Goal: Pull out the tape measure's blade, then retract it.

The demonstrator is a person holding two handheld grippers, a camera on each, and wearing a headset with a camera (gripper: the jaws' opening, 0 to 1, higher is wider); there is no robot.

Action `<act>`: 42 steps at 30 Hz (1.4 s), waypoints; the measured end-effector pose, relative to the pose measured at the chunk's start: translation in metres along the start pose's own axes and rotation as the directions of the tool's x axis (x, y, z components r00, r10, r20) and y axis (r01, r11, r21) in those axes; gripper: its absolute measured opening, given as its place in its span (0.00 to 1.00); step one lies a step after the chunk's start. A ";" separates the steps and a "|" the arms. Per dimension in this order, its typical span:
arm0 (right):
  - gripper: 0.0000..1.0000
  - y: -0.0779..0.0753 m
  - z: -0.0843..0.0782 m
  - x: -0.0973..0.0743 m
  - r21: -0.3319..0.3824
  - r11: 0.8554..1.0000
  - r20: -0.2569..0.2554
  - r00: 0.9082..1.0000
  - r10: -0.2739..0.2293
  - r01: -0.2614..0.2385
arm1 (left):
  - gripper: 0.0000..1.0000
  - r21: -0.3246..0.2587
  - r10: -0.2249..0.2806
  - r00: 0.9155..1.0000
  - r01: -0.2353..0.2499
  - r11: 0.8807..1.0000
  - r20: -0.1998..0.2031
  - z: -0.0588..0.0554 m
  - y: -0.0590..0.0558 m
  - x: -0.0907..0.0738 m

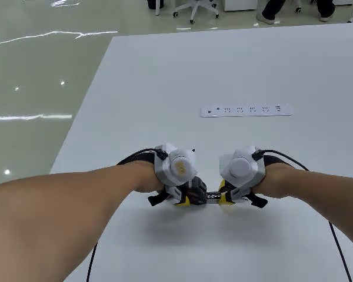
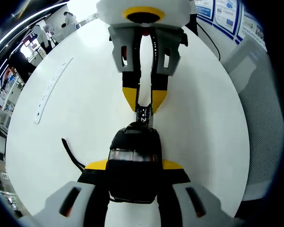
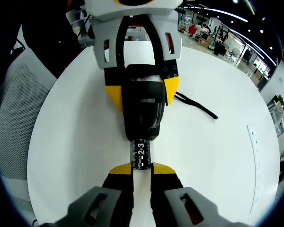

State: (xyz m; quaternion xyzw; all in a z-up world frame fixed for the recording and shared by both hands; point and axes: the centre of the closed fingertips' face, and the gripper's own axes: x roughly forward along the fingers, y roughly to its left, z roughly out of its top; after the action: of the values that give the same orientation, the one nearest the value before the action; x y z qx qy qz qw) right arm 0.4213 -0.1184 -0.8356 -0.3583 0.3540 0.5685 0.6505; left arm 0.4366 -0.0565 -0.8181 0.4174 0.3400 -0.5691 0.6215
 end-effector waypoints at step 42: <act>0.11 -0.004 -0.090 -0.050 0.044 0.999 -0.110 0.994 -0.024 0.029 | 0.34 -0.024 0.002 1.000 -0.002 1.000 -0.016 -0.001 0.000 0.001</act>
State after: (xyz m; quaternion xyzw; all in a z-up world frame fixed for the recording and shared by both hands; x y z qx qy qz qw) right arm 0.4150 -0.2211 -0.8363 -0.3789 0.3972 0.5310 0.6455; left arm 0.4368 -0.0562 -0.8191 0.4148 0.3512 -0.5612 0.6242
